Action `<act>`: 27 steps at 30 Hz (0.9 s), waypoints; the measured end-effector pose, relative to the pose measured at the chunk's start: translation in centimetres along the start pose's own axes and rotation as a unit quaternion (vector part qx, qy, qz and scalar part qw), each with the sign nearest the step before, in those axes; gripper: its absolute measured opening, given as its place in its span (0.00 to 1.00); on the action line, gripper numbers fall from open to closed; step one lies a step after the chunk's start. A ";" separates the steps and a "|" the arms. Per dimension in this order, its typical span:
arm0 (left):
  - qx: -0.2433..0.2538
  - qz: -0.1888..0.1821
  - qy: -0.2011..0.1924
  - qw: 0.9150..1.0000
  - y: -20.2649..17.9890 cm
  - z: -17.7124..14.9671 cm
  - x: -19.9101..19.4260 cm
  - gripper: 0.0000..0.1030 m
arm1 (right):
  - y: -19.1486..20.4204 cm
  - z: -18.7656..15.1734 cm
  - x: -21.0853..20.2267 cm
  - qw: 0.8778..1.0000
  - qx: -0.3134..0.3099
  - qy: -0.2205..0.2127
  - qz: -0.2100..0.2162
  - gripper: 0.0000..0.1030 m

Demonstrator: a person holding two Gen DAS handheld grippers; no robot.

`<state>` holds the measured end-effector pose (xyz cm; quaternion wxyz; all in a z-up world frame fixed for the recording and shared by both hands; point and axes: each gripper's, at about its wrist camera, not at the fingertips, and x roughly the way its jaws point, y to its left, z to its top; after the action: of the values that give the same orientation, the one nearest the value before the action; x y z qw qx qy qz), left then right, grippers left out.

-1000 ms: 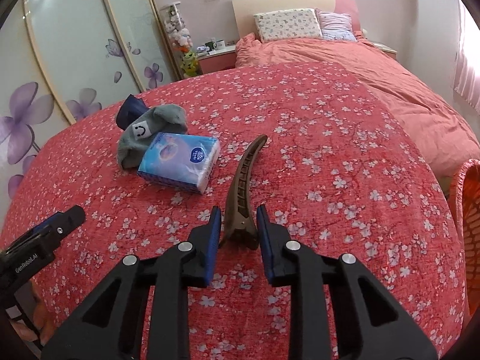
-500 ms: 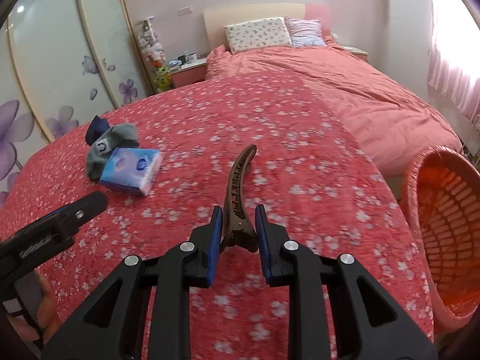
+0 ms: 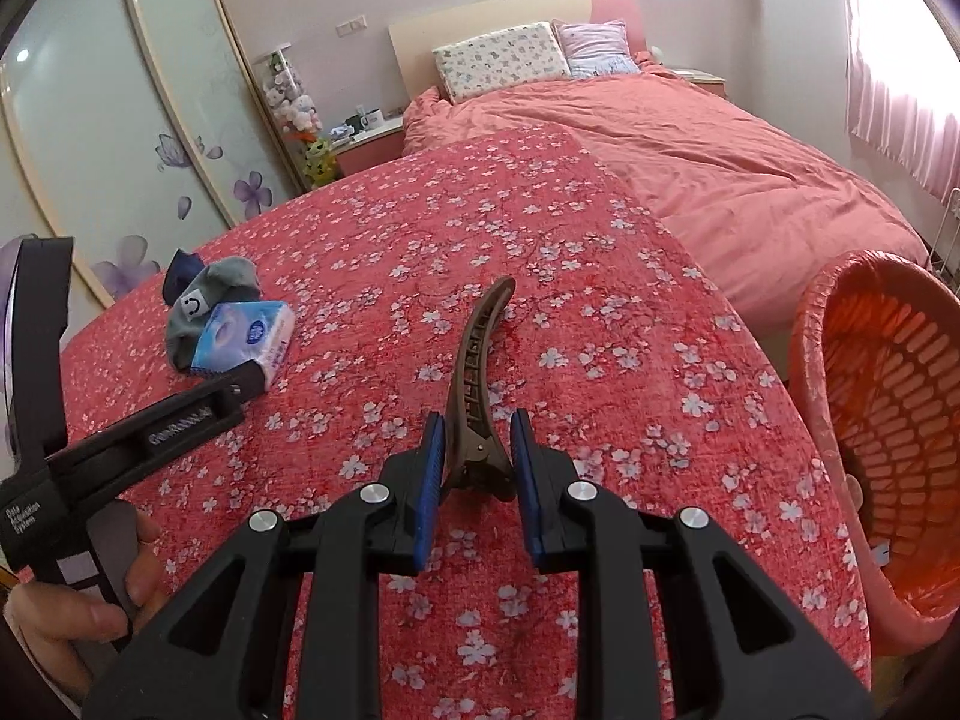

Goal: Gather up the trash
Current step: 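Move the left tool toward the blue tissue pack while the right holds the hair clip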

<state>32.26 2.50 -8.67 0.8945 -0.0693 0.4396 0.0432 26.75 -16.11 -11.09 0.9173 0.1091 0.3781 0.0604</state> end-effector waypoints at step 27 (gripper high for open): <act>0.031 -0.001 -0.025 0.999 0.5 1.2 -0.4 0.77 | -0.3 -0.2 -0.1 1.000 -0.001 0.006 0.005 0.22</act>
<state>32.84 3.21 -7.67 0.9071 -0.0407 0.4178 0.0300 26.56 -16.39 -11.26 0.9146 0.1101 0.3834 0.0658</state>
